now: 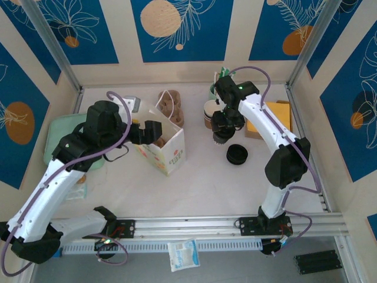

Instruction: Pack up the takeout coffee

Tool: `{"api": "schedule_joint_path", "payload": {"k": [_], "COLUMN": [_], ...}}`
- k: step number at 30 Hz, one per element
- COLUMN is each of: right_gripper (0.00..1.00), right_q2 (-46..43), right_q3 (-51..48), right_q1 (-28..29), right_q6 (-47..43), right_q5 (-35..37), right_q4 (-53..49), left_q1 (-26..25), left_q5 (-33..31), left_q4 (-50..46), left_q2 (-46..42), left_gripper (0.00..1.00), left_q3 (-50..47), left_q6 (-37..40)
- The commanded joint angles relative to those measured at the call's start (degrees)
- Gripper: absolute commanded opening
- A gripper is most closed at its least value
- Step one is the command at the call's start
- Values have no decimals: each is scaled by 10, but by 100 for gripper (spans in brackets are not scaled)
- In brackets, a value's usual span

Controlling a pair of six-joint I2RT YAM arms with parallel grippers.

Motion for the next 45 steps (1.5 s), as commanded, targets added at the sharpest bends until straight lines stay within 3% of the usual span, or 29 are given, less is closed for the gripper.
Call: {"api": "schedule_joint_path", "payload": {"k": [1,14,32,45], "right_gripper": [67,67,65,65], "right_q2": [-28,-38,-49,-52], "right_q3": [-1,32,132,-22], "right_q1": [16,66,92,86], "right_q6": [11,21,21,24], "right_q5": [8,14,6,-20], "right_q4": [-24,-52,-102,-28], "left_q1": [-3,-3,-2,-3], "left_q5": [-22,-51,-83,-79], "left_q4": [-23,-54,-75,-71], "left_q2": [-18,-48,-62,-61], "left_gripper": [99,99,99,99], "left_q3": [-9,-13,-20,-19], "left_q6": [0,0,4,1]}}
